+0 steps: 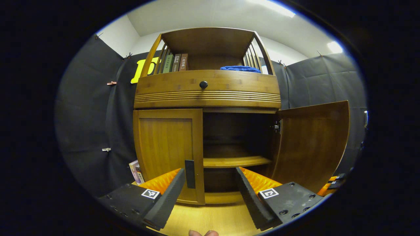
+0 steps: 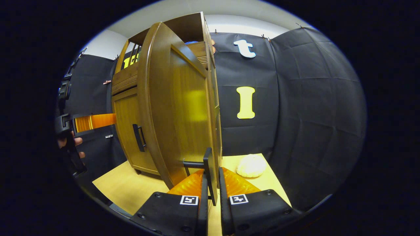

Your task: Open the right door of the double-door shoe cabinet with the right hand, and open the left door with the left hand.

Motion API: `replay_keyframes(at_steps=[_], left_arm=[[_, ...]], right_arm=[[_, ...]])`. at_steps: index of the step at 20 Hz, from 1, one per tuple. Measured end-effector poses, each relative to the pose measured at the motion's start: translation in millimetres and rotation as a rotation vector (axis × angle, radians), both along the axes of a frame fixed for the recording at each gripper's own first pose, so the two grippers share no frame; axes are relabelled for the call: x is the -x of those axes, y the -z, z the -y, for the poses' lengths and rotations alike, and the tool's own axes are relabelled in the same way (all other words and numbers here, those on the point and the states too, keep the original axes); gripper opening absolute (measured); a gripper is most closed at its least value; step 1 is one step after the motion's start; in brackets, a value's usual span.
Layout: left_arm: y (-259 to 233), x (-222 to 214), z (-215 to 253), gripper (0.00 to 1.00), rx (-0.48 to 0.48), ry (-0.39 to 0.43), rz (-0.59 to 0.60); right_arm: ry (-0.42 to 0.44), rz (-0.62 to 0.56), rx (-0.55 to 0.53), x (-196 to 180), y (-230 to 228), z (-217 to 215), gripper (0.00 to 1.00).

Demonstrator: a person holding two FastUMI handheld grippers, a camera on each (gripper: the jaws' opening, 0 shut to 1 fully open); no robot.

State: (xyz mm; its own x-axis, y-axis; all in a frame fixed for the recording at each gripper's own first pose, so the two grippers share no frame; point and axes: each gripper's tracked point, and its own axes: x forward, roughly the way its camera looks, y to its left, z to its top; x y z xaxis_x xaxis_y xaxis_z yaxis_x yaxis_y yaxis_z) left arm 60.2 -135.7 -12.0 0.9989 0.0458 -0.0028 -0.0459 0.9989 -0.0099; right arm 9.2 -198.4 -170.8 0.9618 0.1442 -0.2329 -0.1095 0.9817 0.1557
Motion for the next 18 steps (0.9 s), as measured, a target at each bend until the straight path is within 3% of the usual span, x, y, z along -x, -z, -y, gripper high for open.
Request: replay_keyframes(at_steps=[3, 9, 13, 18], left_arm=[[1.8, -5.7, 6.9, 0.93, 0.001, 0.001, -0.005], [6.3, -12.5, 13.9, 0.95, -0.007, 0.015, -0.009], [12.8, -25.2, 6.6, 0.93, -0.02, 0.014, -0.01], [30.6, -52.4, -17.5, 0.94, -0.023, -0.018, -0.02]], right_arm=[[0.0, -0.006, -0.011, -0.4, -2.3, 19.7, 0.2], [-0.001, -0.003, 0.012, 2.4, -2.8, 19.2, 0.2], [0.066, 0.056, 0.063, 11.7, -16.8, 36.7, 0.22], [0.19, 0.146, 0.143, 27.6, -47.2, 75.7, 0.94]])
